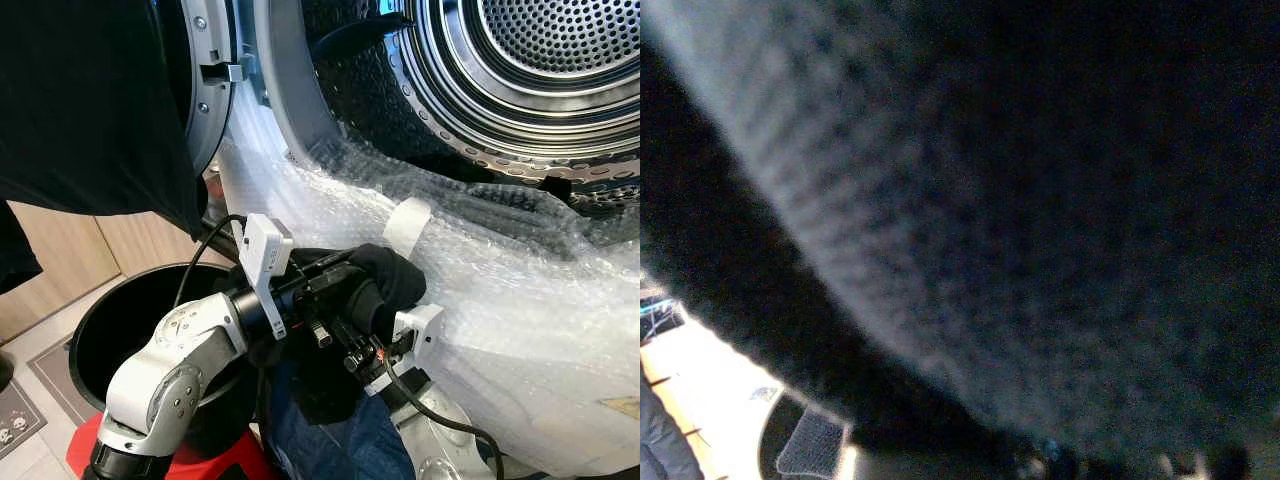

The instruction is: Clothes washing

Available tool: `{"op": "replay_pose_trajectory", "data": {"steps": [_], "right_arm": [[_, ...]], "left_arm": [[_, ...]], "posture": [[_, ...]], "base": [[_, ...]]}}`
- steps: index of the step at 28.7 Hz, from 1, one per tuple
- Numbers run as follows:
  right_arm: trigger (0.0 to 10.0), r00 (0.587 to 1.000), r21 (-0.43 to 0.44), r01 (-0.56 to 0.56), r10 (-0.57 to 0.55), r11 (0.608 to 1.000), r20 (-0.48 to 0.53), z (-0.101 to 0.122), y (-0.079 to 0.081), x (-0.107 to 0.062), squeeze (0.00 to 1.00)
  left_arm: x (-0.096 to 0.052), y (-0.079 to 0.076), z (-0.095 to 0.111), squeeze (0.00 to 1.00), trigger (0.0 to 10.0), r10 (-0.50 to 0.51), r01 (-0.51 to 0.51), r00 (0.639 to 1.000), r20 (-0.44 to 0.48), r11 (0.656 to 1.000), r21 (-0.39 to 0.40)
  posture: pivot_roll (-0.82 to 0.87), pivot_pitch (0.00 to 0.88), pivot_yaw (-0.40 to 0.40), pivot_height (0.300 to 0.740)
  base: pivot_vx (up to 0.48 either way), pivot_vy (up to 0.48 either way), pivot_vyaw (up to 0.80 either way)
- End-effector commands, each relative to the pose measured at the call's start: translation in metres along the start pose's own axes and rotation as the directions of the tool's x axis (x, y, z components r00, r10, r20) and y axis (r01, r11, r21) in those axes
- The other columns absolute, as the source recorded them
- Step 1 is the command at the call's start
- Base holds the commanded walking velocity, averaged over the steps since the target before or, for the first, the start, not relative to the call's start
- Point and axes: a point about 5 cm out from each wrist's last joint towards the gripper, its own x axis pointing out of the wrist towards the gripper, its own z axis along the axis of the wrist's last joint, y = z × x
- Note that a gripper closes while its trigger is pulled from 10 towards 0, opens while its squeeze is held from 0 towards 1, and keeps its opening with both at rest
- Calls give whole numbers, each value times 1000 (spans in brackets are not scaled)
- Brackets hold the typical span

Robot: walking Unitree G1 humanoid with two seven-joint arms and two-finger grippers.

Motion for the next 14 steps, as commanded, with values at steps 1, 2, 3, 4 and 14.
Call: {"op": "replay_pose_trajectory", "data": {"steps": [1, 2, 3, 4, 14], "right_arm": [[0, 996, 30, 76, -78, 997, 51, 6, -6, 9, 0], [0, 995, 27, 81, -82, 996, 51, 7, -8, 9, 0], [0, 995, 27, 81, -82, 996, 51, 7, -8, 9, 0], [0, 994, 26, 89, -90, 996, 54, 7, -10, 9, 0], [0, 993, 15, 94, -95, 995, 74, 12, -16, 7, 0]], "left_arm": [[8, -18, 16, 0, 0, -106, 103, 992, 70, 994, 37], [7, -18, 16, 0, 0, -101, 99, 993, 68, 995, 33], [7, -18, 16, 0, 0, -101, 99, 993, 68, 995, 33], [6, -17, 16, 0, 0, -96, 94, 993, 66, 995, 35], [4, -12, 17, 0, 0, -66, 63, 996, 64, 997, 52]], "posture": [[76, 60, -21, 740], [76, 62, -22, 740], [76, 62, -22, 740], [76, 62, -22, 740], [75, 54, -21, 740]], "base": [[0, 0, 0], [0, 0, 0], [0, 0, 0], [0, 0, 0], [0, 0, 0]]}}
